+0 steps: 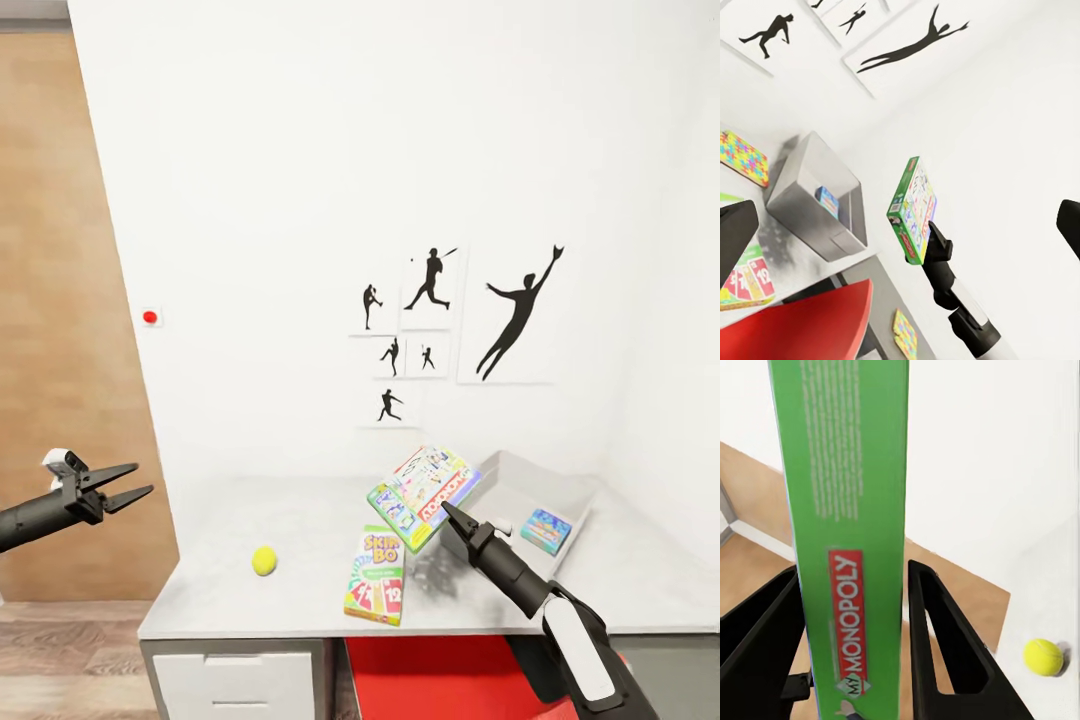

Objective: Put all the toys in the child's room - the three board games (two on the bed and one on the table), the two jigsaw puzzles on the table, and the tennis ball on the table - inside the toy box on the table in the child's room.

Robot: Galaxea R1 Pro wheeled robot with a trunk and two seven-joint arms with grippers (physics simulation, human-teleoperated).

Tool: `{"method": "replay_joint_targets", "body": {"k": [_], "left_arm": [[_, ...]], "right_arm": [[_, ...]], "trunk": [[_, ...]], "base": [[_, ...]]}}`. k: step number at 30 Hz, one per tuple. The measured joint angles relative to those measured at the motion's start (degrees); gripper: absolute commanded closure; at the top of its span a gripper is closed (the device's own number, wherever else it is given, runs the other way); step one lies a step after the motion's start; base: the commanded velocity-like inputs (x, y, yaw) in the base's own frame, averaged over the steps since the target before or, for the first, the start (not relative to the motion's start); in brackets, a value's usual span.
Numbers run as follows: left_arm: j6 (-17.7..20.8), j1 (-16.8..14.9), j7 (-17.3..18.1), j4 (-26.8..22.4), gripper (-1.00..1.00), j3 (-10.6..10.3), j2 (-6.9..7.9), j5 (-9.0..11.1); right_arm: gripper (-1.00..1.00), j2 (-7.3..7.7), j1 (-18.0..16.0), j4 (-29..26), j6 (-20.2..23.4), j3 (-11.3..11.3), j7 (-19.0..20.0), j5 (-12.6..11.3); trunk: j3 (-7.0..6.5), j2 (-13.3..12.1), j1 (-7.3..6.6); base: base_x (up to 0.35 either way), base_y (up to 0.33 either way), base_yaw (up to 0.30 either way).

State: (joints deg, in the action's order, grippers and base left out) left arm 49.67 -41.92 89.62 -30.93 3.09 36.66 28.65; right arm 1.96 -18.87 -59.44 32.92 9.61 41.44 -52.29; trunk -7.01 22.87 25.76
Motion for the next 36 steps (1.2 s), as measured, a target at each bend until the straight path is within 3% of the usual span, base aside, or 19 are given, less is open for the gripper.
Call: {"method": "replay_joint_targets", "body": {"k": [18,36], "left_arm": [[0.0,0.0,0.0,0.0,-1.00,0.0,0.00,0.0],[-1.1,0.0,0.2,0.0,-1.00,0.1,-0.02,0.0]], "right_arm": [[1.00,0.02,0.0,0.0,-0.1,0.0,0.1,0.0],[1.00,0.05,0.0,0.1,-0.2,-0.1,0.1,0.1]], "trunk": [[1.41,0.0,-0.02],[1.95,0.0,0.00]], "base": [[0.040,0.000,-0.146],[0.046,0.000,-0.231]]}}
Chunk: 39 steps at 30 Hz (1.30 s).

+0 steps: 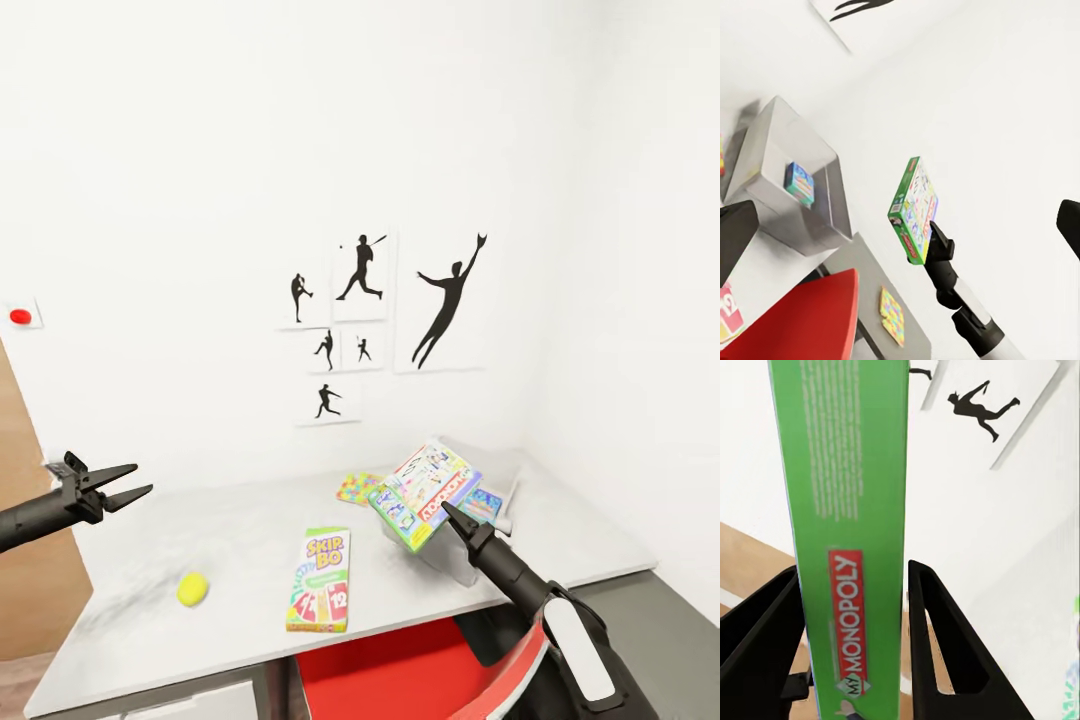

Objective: Put all the toys in the child's room - the three board games (two on the bed and one on the table), the two jigsaw puzzles on the table, and the tennis ball on the table - inside the toy box on the table in the child's room.

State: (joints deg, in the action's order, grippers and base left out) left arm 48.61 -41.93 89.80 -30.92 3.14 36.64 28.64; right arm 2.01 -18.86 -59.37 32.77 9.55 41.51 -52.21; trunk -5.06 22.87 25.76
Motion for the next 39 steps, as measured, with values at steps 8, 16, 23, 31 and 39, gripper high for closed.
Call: {"method": "replay_joint_targets", "body": {"k": [8,16,23,31,39], "left_arm": [[0.0,0.0,-0.2,0.0,-1.00,0.0,0.03,0.0],[-0.5,0.1,-0.2,0.0,-1.00,0.0,0.03,0.0],[-0.5,0.0,-0.1,0.0,-1.00,0.0,0.01,0.0],[-0.5,0.0,-0.2,0.0,-1.00,0.0,0.03,0.0],[-0.5,0.0,0.0,0.0,-1.00,0.0,0.03,0.0]], "right_arm": [[1.00,0.01,0.0,-0.1,-0.1,0.0,-0.1,0.0],[1.00,-0.09,0.0,-0.1,-0.1,0.0,-0.1,0.1],[1.00,-0.13,0.0,-0.1,-0.1,0.0,-0.1,0.1],[1.00,-0.14,0.0,-0.1,-0.1,0.0,-0.1,0.1],[1.00,-0.20,0.0,-0.1,-0.3,0.0,-0.1,0.1]], "trunk": [[0.00,0.0,-0.02],[0.00,0.0,0.00],[0.00,0.0,0.00],[0.00,0.0,0.00],[0.00,0.0,0.00]], "base": [[0.182,0.000,-0.121],[0.017,0.000,-0.004],[0.000,-0.082,0.000],[0.043,-0.016,0.000],[0.008,-0.001,0.000]]}}
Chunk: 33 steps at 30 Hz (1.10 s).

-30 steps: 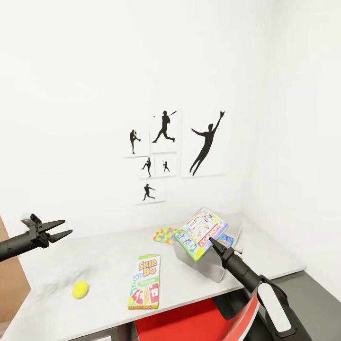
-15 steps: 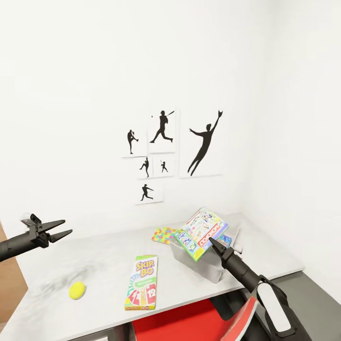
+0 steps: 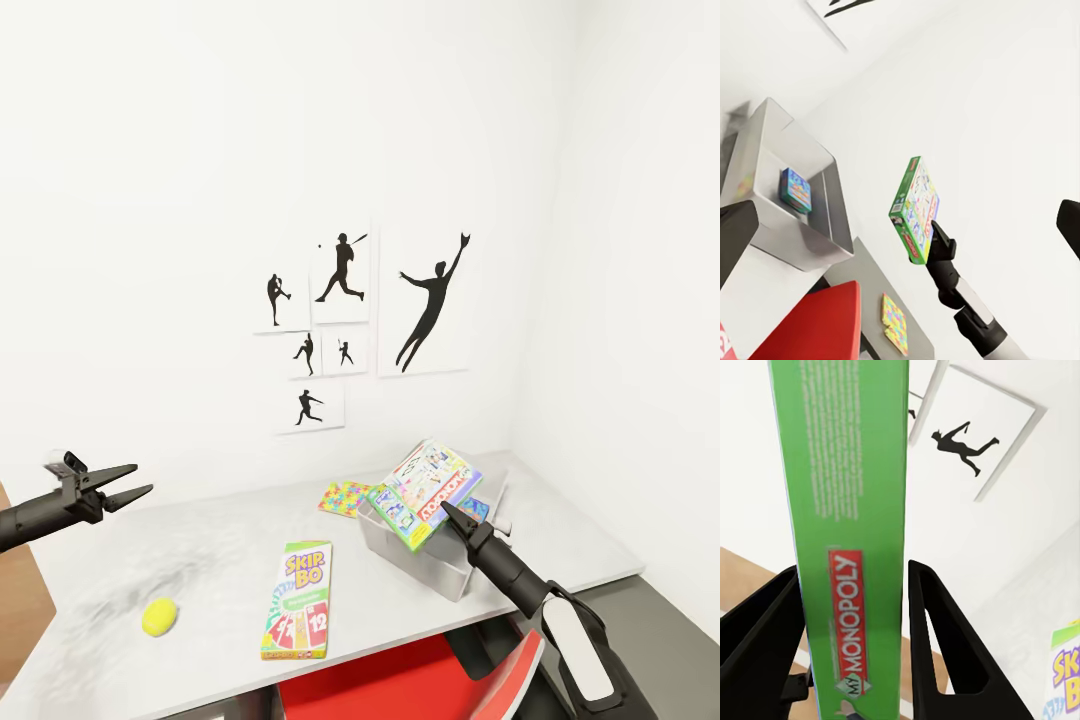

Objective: Put all the toys in the child's room - the three board games (two on the bed and one on the table), the two jigsaw puzzles on the table, and the tennis ball on the table - inside the toy box on the table in the child's room.

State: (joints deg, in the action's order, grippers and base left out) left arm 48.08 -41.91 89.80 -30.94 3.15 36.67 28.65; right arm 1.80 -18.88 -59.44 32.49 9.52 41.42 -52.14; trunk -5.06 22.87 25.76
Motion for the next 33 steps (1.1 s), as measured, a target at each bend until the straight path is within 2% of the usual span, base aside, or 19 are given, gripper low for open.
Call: {"method": "replay_joint_targets", "body": {"k": [20,33], "left_arm": [[0.0,0.0,-0.3,0.0,-1.00,0.0,-0.03,0.0],[0.0,0.0,-0.1,0.0,-1.00,0.0,-0.01,0.0]], "right_arm": [[1.00,-0.05,0.0,0.0,0.0,0.0,0.0,0.0],[1.00,0.12,0.0,0.0,0.0,0.0,0.0,0.0]], "trunk": [[0.00,0.0,-0.01],[0.00,0.0,0.00]], "base": [[0.099,0.000,0.000],[0.011,0.000,0.000]]}}
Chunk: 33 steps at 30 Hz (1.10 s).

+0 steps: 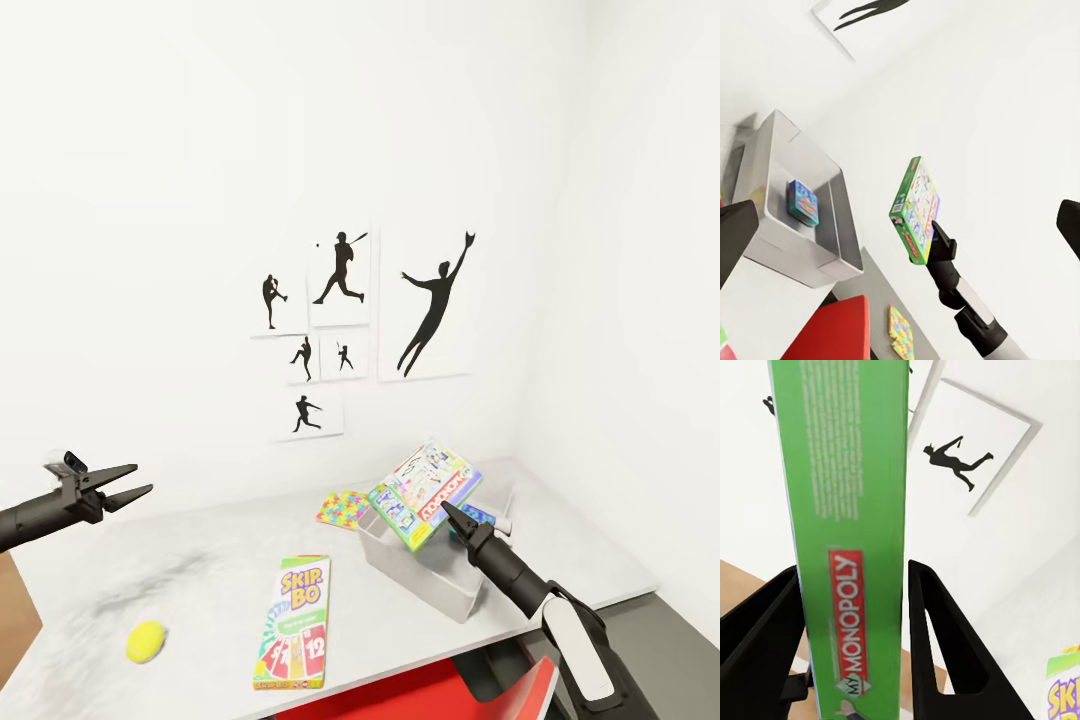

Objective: Put all the toys in the child's room - the three board games (two on the bed and one on the table), the two jigsaw puzzles on the table, and the tennis ball on the table - inside the toy box on the table in the child's room.

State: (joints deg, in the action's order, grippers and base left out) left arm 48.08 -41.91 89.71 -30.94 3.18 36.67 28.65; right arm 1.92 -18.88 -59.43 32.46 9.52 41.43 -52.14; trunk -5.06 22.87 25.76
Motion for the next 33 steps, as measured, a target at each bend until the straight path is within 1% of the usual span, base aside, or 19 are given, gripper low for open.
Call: {"method": "replay_joint_targets", "body": {"k": [16,19,20,23,24,25,26,27,30,32,33], "left_arm": [[0.0,0.0,0.1,0.0,-1.00,-0.1,0.05,0.0],[-0.1,0.0,0.1,0.0,-1.00,-0.1,0.06,0.0],[-0.1,0.0,0.1,0.0,-1.00,0.0,0.06,0.0],[0.0,0.0,0.1,0.0,-1.00,0.0,0.06,0.0],[0.0,0.0,0.1,0.0,-1.00,0.0,0.06,0.0],[0.0,0.0,0.1,0.0,-1.00,0.0,0.06,0.0],[0.0,0.0,0.1,0.0,-1.00,0.0,0.06,0.0],[0.0,0.0,0.1,0.0,-1.00,0.0,0.06,0.0],[0.0,0.0,0.1,0.0,-1.00,0.0,0.06,0.0],[0.0,0.0,0.1,0.0,-1.00,0.0,0.06,0.0],[0.0,0.0,0.1,0.0,-1.00,0.0,0.06,0.1]], "right_arm": [[1.00,0.16,0.0,-0.4,0.1,0.3,-0.1,0.0],[1.00,0.21,-0.2,-0.3,0.5,0.5,-0.7,0.1],[1.00,0.28,-0.7,-0.3,0.7,0.6,-1.6,0.0],[1.00,0.67,-4.1,-0.6,3.6,0.7,-6.6,-0.3],[1.00,0.85,-6.3,-0.5,5.8,0.7,-9.3,0.2],[1.00,0.93,-8.6,-0.4,8.4,0.8,-12.1,-0.3],[1.00,0.96,-10.6,-0.3,10.3,0.8,-15.0,-0.3],[1.00,0.99,-12.4,-0.1,11.6,0.8,-17.8,-0.4],[1.00,1.06,-16.9,1.1,13.5,1.0,-24.8,-0.5],[1.00,1.23,-19.7,4.6,14.1,1.2,-29.1,-0.2],[1.00,1.41,-20.5,6.2,14.3,1.2,-30.1,-0.1]], "trunk": [[0.00,0.0,0.00],[0.00,0.0,0.00],[0.00,0.0,0.00],[-0.01,0.0,0.00],[-0.01,0.0,0.01],[-0.02,0.0,0.00],[-0.01,0.0,0.00],[-0.01,0.0,0.00],[-0.01,0.0,0.00],[0.00,0.0,0.00],[0.00,0.0,0.00]], "base": [[0.000,0.000,0.000],[0.000,0.000,0.000],[0.000,0.000,0.000],[0.000,0.000,0.000],[0.000,0.000,0.000],[0.000,0.000,0.000],[0.000,0.000,0.000],[0.000,0.000,0.000],[0.000,0.000,0.000],[0.000,0.000,0.000],[0.000,0.000,0.000]]}}
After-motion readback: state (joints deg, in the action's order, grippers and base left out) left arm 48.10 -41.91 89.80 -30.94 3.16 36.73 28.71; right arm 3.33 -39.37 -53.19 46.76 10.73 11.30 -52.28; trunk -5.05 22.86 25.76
